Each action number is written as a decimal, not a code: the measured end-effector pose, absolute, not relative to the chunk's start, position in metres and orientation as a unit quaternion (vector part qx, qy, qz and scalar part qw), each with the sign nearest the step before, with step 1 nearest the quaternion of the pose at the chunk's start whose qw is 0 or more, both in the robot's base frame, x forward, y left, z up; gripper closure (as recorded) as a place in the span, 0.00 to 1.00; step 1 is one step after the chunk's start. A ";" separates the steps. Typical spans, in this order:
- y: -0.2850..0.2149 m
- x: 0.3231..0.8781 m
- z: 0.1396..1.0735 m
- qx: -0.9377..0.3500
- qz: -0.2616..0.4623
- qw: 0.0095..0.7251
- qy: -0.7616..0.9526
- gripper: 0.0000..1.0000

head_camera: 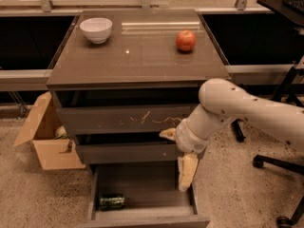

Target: Pick green can from bottom drawer and place on counter

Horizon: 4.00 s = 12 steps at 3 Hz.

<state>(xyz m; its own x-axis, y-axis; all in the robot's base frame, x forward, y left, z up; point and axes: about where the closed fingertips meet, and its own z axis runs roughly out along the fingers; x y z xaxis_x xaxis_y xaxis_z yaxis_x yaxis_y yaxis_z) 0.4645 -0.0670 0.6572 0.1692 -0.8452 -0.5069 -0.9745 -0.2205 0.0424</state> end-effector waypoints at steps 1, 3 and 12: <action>-0.058 0.455 0.616 -0.751 0.232 0.137 0.603 0.00; -0.045 0.449 0.561 -0.742 0.258 0.141 0.603 0.00; 0.089 0.560 0.248 -0.700 0.320 0.190 0.610 0.00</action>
Offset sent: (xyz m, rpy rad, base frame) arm -0.0191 0.0319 -0.1486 0.0813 0.0977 0.0027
